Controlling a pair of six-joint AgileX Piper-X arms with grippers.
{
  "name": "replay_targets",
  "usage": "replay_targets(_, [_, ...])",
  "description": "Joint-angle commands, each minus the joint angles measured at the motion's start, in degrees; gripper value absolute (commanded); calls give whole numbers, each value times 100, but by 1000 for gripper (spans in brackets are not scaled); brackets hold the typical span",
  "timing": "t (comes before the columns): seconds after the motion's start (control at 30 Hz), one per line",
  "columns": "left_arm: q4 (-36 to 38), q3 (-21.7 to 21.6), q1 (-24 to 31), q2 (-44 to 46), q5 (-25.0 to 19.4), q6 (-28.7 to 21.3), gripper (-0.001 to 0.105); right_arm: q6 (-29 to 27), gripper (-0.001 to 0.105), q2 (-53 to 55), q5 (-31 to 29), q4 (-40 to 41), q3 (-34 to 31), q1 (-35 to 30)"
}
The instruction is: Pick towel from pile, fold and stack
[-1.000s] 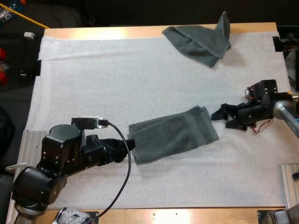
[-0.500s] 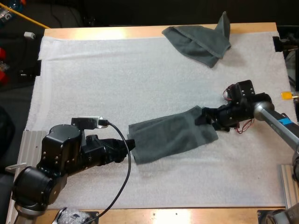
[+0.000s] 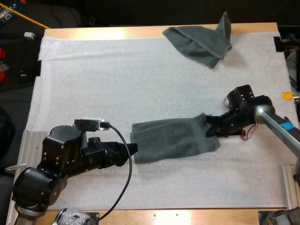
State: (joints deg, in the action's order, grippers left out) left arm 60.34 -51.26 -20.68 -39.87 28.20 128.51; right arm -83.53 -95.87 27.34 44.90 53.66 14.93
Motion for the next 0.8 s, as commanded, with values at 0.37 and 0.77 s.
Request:
replay_targets(0.37, [285, 6, 3, 25, 164, -456, 68, -227, 0, 1976, -3636, 1586, 2, 10])
replay_targets(0.77, [285, 6, 3, 25, 382, -456, 68, 257, 0, 2428, -2530, 1497, 8, 260])
